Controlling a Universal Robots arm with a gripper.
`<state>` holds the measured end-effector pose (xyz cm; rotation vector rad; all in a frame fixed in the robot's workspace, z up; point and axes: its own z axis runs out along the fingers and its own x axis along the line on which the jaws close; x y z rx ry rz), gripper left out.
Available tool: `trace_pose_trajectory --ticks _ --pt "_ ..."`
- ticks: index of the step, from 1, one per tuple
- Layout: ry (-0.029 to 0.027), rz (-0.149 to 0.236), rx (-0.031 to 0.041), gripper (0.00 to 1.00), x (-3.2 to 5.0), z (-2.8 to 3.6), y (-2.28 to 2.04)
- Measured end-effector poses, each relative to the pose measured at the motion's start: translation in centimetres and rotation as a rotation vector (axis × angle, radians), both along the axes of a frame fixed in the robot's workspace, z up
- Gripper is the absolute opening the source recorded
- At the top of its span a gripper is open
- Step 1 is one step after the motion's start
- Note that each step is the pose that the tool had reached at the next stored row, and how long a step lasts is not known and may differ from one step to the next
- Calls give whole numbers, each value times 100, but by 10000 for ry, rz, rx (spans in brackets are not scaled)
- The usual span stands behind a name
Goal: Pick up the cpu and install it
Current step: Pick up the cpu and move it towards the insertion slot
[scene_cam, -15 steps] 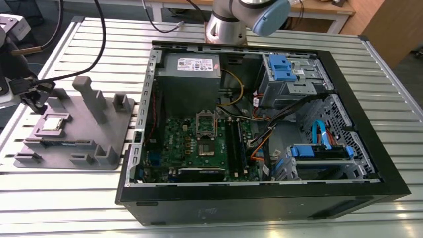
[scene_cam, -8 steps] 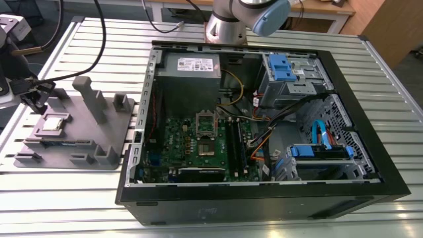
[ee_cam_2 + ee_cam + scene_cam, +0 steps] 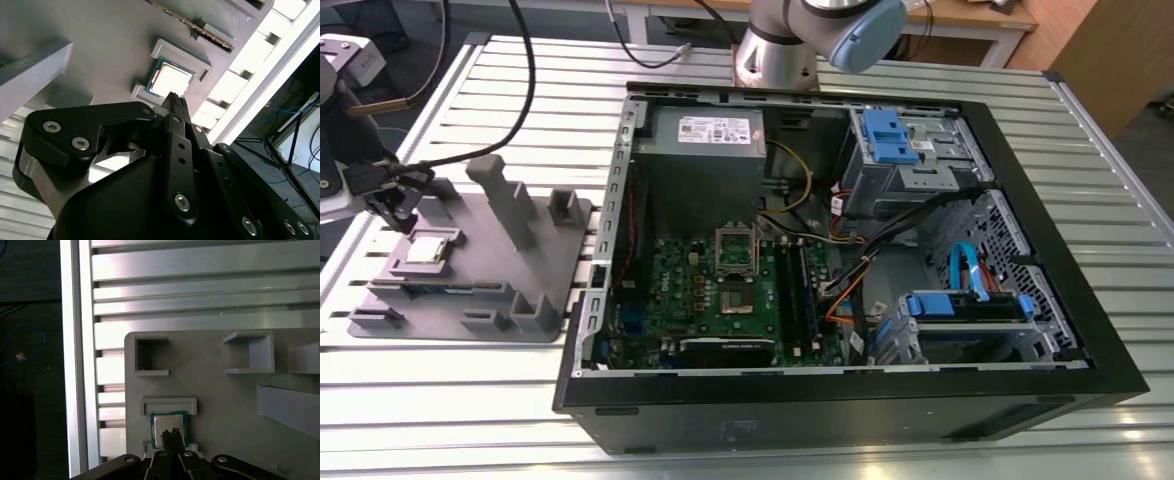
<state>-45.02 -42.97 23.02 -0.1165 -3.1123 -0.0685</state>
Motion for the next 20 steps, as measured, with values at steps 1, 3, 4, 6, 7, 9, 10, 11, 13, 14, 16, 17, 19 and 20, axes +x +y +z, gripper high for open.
trace_pose_trajectory --ticks 1,3,4,6,7,9,10,11,13,14,16,17,19,20 --pt "0 0 0 11 0 -17 0" --pt "1 0 0 11 0 -52 0" --pt "1 0 -1 11 0 -69 0" --pt "-1 0 -1 11 0 -100 0" --pt "-4 0 0 11 0 -110 0" --pt "-11 -1 -1 11 -1 -120 0" --pt "-18 0 -1 11 0 -126 0" --pt "-28 0 -1 11 0 -134 0" --pt "-63 0 0 11 0 -160 0" --pt "-76 0 0 11 0 -175 0" --pt "-85 1 -1 11 0 -195 0" --pt "-84 0 -1 11 -1 -201 0" --pt "-82 0 -2 11 -1 -203 0" --pt "-82 0 -3 11 -1 -203 0"
